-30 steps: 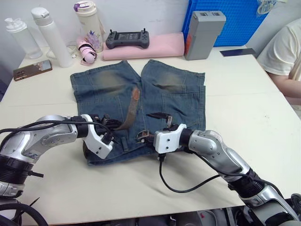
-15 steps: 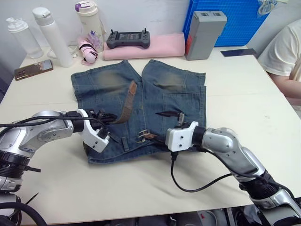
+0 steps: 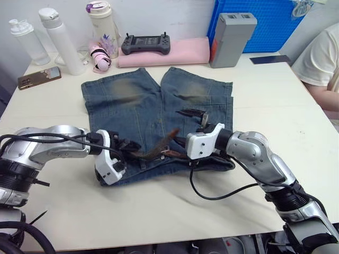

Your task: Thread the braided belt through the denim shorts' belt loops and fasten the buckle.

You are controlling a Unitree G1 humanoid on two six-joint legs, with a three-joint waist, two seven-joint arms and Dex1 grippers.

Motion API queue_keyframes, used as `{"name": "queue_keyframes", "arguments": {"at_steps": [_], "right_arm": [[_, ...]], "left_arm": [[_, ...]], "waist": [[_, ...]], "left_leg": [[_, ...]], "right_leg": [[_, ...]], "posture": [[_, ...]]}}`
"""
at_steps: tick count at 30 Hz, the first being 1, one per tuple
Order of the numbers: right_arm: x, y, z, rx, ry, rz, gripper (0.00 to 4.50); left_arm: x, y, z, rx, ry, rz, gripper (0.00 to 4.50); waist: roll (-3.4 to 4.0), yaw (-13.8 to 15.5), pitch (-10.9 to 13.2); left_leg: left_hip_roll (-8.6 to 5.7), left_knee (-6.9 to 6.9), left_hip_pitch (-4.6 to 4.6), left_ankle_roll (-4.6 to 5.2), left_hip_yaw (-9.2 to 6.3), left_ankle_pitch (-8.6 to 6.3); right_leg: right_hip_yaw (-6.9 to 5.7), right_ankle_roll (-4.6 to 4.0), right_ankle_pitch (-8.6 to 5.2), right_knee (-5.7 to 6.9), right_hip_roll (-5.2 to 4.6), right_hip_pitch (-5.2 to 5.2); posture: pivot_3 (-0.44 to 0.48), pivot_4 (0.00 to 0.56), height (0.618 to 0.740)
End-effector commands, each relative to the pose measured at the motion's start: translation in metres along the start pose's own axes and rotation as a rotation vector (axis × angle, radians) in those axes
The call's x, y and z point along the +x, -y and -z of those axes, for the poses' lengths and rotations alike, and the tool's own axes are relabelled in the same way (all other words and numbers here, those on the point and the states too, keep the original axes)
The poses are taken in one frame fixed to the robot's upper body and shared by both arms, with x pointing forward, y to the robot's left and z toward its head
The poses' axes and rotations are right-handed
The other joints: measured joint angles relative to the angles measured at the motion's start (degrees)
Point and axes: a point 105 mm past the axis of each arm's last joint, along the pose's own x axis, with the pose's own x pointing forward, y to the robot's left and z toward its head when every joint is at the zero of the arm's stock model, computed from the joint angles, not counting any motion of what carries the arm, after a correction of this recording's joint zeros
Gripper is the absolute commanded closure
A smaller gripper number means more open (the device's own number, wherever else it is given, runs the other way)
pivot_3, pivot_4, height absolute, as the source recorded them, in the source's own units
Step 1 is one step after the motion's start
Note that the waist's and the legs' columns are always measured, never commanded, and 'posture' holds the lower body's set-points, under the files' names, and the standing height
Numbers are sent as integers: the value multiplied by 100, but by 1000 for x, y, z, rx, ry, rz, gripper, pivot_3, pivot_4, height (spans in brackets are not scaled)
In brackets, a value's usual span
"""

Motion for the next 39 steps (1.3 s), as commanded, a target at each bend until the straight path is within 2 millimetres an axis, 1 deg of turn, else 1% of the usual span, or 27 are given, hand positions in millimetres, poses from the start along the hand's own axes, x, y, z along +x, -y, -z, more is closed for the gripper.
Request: {"name": "queue_keyframes", "arguments": {"at_steps": [1, 6, 11, 14, 15, 16, 17, 18, 21, 22, 25, 27, 28, 30, 31, 32, 34, 36, 37, 38, 39], "right_arm": [[-2, 0, -9, -6, 36, -5, 0], [-4, -8, -7, 25, 22, -34, 0], [-4, -7, -1, 44, -20, -32, 0], [-4, -7, -2, 43, -17, -33, 809], [-4, -6, -3, 44, -16, -30, 1151], [-3, -6, -4, 46, -15, -28, 1782], [-3, -6, -4, 48, -15, -26, 2162], [-3, -6, -5, 49, -16, -22, 2724], [-2, -5, -6, 58, -19, -13, 4206], [-1, -5, -6, 65, -23, -11, 4443], [-1, -4, -4, 70, -41, -4, 4443], [0, -2, -3, 63, -53, 10, 4500], [0, -1, -2, 59, -57, 14, 4500], [1, 0, -1, 50, -64, 18, 4500], [2, 0, 0, 42, -69, 21, 4500], [2, 0, 1, 36, -72, 23, 4500], [3, 0, 2, 28, -76, 27, 4500], [4, 0, 4, 12, -82, 31, 4500], [6, -1, 5, 6, -82, 34, 4500], [7, -1, 5, 2, -80, 37, 4500], [9, -2, 4, 3, -76, 39, 4500]], "left_arm": [[-7, -9, 19, -8, -84, -36, 4405], [-12, -15, 35, -11, -163, -64, 4405], [-14, -14, 41, -33, -189, -71, 4405], [-14, -15, 41, -56, -199, -84, 4500], [-14, -16, 41, -66, -202, -89, 4500], [-14, -16, 42, -80, -209, -96, 4500], [-13, -16, 42, -90, -215, -100, 4500], [-13, -16, 42, -101, -220, -98, 4500], [-12, -14, 42, -163, -236, -106, 4500], [-11, -12, 42, -212, -248, -113, 4500], [-11, -9, 36, -397, -244, -165, 4500], [-14, -9, 32, -485, -237, -198, 3590], [-16, -6, 29, -536, -232, -200, 3303], [-19, -2, 25, -652, -218, -209, 2452], [-24, -1, 20, -818, -177, -228, 1937], [-28, -5, 12, -960, -108, -247, 1473], [-34, -12, 0, -1122, -13, -255, 1473], [-48, -26, -3, -1303, 85, -318, 1473], [-58, -29, 0, -1438, 141, -359, 1473], [-65, -31, 0, -1526, 183, -382, 1473], [-74, -34, 3, -1653, 261, -443, 1473]], "waist": [[0, -18, 0], [0, -8, 0], [0, 5, 0], [0, 2, 0], [0, 0, 0], [0, -2, 0], [0, -3, 0], [0, -4, 0], [0, -1, 0], [0, -3, 0], [0, -10, 0], [0, -15, 0], [0, -15, 0], [0, -16, 0], [0, -14, 0], [0, -16, 0], [0, -29, 0], [0, -8, 0], [0, -2, 0], [0, -12, 0], [0, -23, 0]], "left_leg": [[0, 0, 2, 0, 1, 0], [1, 0, 2, 0, 2, 0], [1, 2, 2, 0, 1, 0], [1, 3, 1, 0, -1, 0], [1, 2, 1, 0, -1, 0], [1, 2, 2, 0, -1, 0], [1, 2, 2, 0, -1, 0], [1, 2, 2, 0, -1, 0], [1, 2, 2, 0, -1, 0], [1, 3, 2, 0, -2, 0], [2, 3, 2, 0, -3, 0], [3, 3, 2, 0, -4, 0], [5, 3, 2, 0, -5, 0], [5, 5, 2, 0, -6, 0], [6, 5, 3, 0, -5, 0], [6, 8, 1, 0, -6, 0], [27, 10, 3, 0, -16, 0], [28, 13, 2, 0, -29, 0], [32, 15, 2, 0, -42, 0], [31, 19, 2, 0, -47, 0], [29, 21, 4, 0, -53, 0]], "right_leg": [[1, 0, 0, 1, 0, 0], [1, 0, 0, 1, 1, 0], [2, 0, 0, 1, 1, 0], [2, 0, 0, 2, 1, 1], [1, 0, 0, 2, 1, 1], [1, 0, 0, 2, 1, 1], [1, 0, 0, 2, 1, 1], [1, 0, 0, 2, 1, 1], [1, 0, 0, 3, 1, 0], [1, 0, 0, 3, 1, 0], [2, 0, 0, 4, 1, 0], [3, 0, 0, 5, 1, 0], [2, 0, 0, 5, 1, 0], [2, 0, 0, 5, 1, 0], [4, 0, 0, 5, 1, 1], [2, 0, 0, 6, 1, 1], [8, 0, 0, 6, 1, 0], [7, 0, 0, 7, 1, 1], [7, 0, 0, 7, 1, 4], [7, 0, 0, 7, 1, 6], [11, 0, 0, 7, 1, 7]], "posture": [[0, 150, 705], [0, 150, 705], [0, 150, 705], [0, 150, 705], [0, 150, 705], [0, 150, 705], [0, 150, 705], [0, 150, 705], [0, 150, 705], [0, 150, 705], [0, 150, 705], [0, 150, 705], [0, 150, 705], [0, 150, 705], [0, 150, 705], [0, 150, 705], [0, 150, 705], [0, 150, 705], [0, 150, 705], [0, 150, 705], [0, 150, 705]]}}
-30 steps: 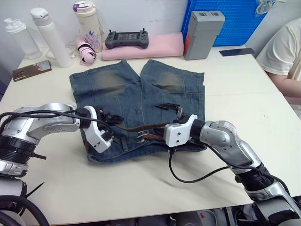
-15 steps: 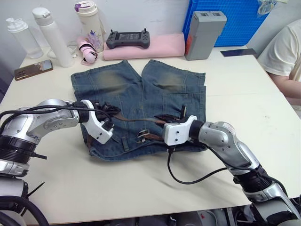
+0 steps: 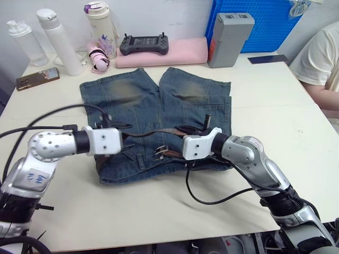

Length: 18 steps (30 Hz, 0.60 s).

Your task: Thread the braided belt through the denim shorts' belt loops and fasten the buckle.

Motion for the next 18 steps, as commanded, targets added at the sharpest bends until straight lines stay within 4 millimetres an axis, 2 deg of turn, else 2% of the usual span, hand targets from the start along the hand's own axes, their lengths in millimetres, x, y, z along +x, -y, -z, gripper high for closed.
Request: {"name": "queue_keyframes", "arguments": {"at_steps": [1, 2, 4, 5, 11, 15, 17, 18], "right_arm": [[4, 5, -9, -40, 40, 39, 4500], [5, 5, -10, -43, 45, 40, 4500], [8, 4, -12, -63, 56, 43, 4500], [10, 3, -13, -73, 62, 44, 4500], [9, -7, -31, -121, 187, 11, 4500], [7, -11, -29, -108, 190, -14, 4500], [6, -8, -35, 3, 207, -18, 4500], [5, -7, -38, 16, 213, -16, 4500]], "left_arm": [[-29, -14, -29, -401, 232, -21, 1473], [-33, -14, -35, -485, 285, -10, 1473], [-46, 5, -64, -773, 530, 169, 1473], [-52, 14, -72, -883, 600, 241, 1473], [-46, 62, -59, -1283, 603, 256, 1473], [-40, 106, -54, -1402, 503, 273, 1473], [-38, 126, -53, -1421, 457, 271, 1473], [-38, 130, -51, -1440, 459, 243, 1473]], "waist": [[0, -16, 0], [0, -22, 0], [0, -68, 0], [0, -101, 0], [1, -163, 0], [0, -144, 0], [0, -127, 0], [1, -126, 0]], "left_leg": [[2, 0, 1, 0, -1, 0], [3, 0, 5, 0, -1, 0], [7, 0, 7, -1, -7, 0], [10, -2, 6, 0, -12, 0], [3, -14, 13, 0, -27, 0], [2, -10, 20, 0, -18, 0], [2, -5, 18, -1, -18, 0], [3, -3, 20, -1, -19, 0]], "right_leg": [[4, 0, 0, 1, 0, 0], [5, 0, 0, 2, 0, 0], [5, 0, 0, 4, 1, 0], [8, 0, 0, 3, -2, 0], [14, -2, -1, 0, -6, 7], [21, -4, -2, -1, -2, 12], [24, -4, -2, -5, -1, 15], [24, -5, -2, -7, 1, 21]], "posture": [[0, 150, 705], [0, 150, 705], [0, 150, 705], [0, 150, 705], [0, 150, 705], [0, 150, 705], [0, 150, 705], [0, 150, 705]]}}
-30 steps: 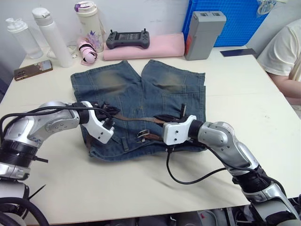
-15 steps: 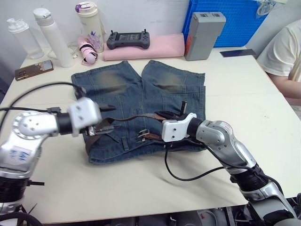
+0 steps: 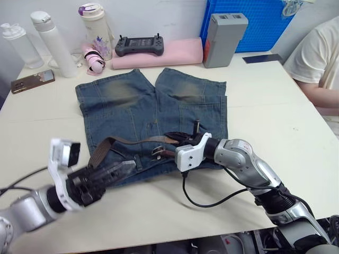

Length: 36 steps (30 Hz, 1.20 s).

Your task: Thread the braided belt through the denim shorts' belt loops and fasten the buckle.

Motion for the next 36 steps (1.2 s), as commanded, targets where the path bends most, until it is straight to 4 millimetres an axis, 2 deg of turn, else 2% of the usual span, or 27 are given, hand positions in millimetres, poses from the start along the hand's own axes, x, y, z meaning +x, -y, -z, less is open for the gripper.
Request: {"name": "queue_keyframes", "arguments": {"at_steps": [1, 4, 9, 11, 16, 18, 20, 22, 26, 30, 32, 36], "right_arm": [[-3, 14, -19, 44, 63, 39, 4500], [-5, 19, -13, -37, 22, 65, 4500], [-8, 16, -6, -44, -4, 75, 4500], [-11, 21, -7, -76, -8, 103, 4500], [-26, 41, 7, -265, -61, 198, 4500], [-31, 42, 15, -235, -78, 196, 4500], [-32, 32, 22, 75, -86, 152, 4500], [-32, 13, 13, 321, -44, 28, 4500], [-36, -5, -11, 713, 23, -181, 4500], [-40, -10, -23, 951, 15, -331, 4500], [-40, -6, -21, 1206, -24, -372, 4500], [-44, -3, -39, 1478, 39, -513, 4500]], "left_arm": [[1, 6, 14, 8, 39, -27, 1473], [-7, -4, 14, -23, 141, -98, 1473], [-5, -4, 15, -41, 213, -118, 1473], [-6, -6, 14, -33, 225, -134, 1473], [-6, -7, 9, -37, 252, -137, 1473], [-4, -8, 10, -32, 238, -142, 1473], [-5, -11, 11, -29, 231, -153, 1473], [-7, -14, 11, -25, 229, -174, 1473], [-7, -16, 12, -6, 218, -172, 1473], [-6, -16, 12, 5, 209, -163, 1473], [-5, -17, 12, 9, 210, -159, 1473], [3, -14, 4, 17, 229, -130, 1473]], "waist": [[1, -3, 0], [2, -6, -1], [2, -7, -1], [2, -7, -1], [2, 11, 0], [2, 8, -1], [2, 4, 0], [3, 8, 1], [20, 14, 10], [25, 13, 13], [27, 11, 14], [35, 42, 19]], "left_leg": [[0, 2, 0, 0, 1, 0], [-2, -1, 7, 0, 9, 0], [-6, -7, 11, -1, 16, -1], [-6, -8, 10, -2, 16, -1], [-7, -6, 10, -2, 18, -1], [-7, -5, 10, -1, 18, -1], [-7, -7, 18, -2, 18, -1], [2, -19, 41, -2, 12, -1], [15, -29, 59, -5, 1, -4], [14, -28, 64, -6, -2, -5], [13, -29, 64, -7, -2, -6], [12, -30, 63, -7, -7, -6]], "right_leg": [[2, -1, 0, -4, 2, 2], [9, -2, -1, -3, 4, 2], [12, -4, -2, -8, 10, 2], [11, -4, -2, -9, 10, 2], [13, -4, -2, -9, 9, 2], [14, -4, -2, -10, 9, 3], [11, -4, -2, -14, 14, 13], [5, -9, -5, -30, 23, 44], [4, -16, -8, -38, 22, 66], [4, -17, -9, -37, 20, 71], [4, -18, -10, -37, 19, 71], [4, -19, -10, -35, 16, 69]], "posture": [[0, 150, 705], [0, 150, 705], [0, 150, 705], [0, 150, 705], [0, 150, 705], [0, 150, 705], [0, 150, 705], [0, 150, 705], [0, 150, 705], [0, 150, 705], [0, 150, 705], [0, 150, 705]]}}
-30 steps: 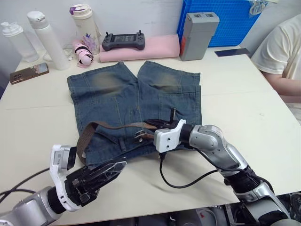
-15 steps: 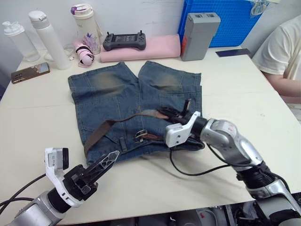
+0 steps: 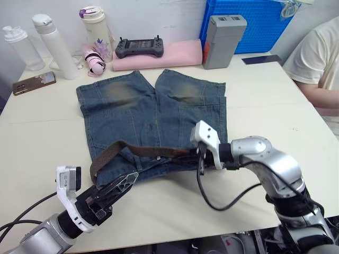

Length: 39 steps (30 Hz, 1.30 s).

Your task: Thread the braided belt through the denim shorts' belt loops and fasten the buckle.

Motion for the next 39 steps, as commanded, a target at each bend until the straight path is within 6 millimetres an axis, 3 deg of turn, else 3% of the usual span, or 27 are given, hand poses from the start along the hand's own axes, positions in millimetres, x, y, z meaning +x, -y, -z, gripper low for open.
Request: {"name": "queue_keyframes", "arguments": {"at_steps": [1, 7, 15, 21, 24, 29, 35, 39], "right_arm": [[-3, -18, -8, 190, 32, -132, 4500], [6, -27, -11, 416, 129, -279, 4500], [4, -1, -29, 588, 280, -258, 4500], [-1, -4, -33, 600, 302, -279, 4500], [-3, -9, -33, 594, 301, -304, 4500], [-5, -19, -32, 590, 293, -348, 4500], [-5, -24, -31, 598, 280, -350, 4500], [-6, -26, -30, 604, 276, -340, 4500]], "left_arm": [[8, 7, -6, -3, 25, 44, 1473], [25, 9, -20, -81, 112, 74, 1473], [26, 9, -10, -196, 113, 76, 1473], [26, -7, -23, -235, 218, 33, 1473], [33, -12, -23, -268, 232, 35, 1473], [46, -21, -23, -346, 266, 39, 1473], [50, -25, -36, -407, 389, 70, 1473], [48, -25, -34, -410, 382, 73, 1473]], "waist": [[0, 29, 0], [4, 104, 2], [13, 91, 7], [20, 106, 12], [25, 107, 14], [28, 98, 16], [28, 107, 16], [28, 106, 16]], "left_leg": [[0, -2, 0, 0, -3, 0], [-11, -5, 0, -2, -2, -1], [-33, -6, 2, -2, 7, -1], [-23, -5, 1, -8, 8, -2], [-19, -3, 3, -11, 9, -4], [-14, -4, 1, -15, 10, -5], [-12, -3, -1, -15, 12, -5], [-12, -3, -2, -15, 14, -5]], "right_leg": [[0, 0, 0, 0, 1, 0], [11, 1, 1, 0, 0, -1], [30, 3, 1, 5, 10, -7], [64, 3, 1, 1, 34, -8], [133, 4, 2, -5, 68, -11], [145, 4, 2, -3, 76, -18], [144, 4, 2, -5, 77, -19], [144, 5, 2, -9, 77, -19]], "posture": [[0, 150, 705], [0, 150, 705], [0, 150, 705], [0, 150, 705], [0, 150, 705], [0, 150, 705], [0, 150, 705], [0, 150, 705]]}}
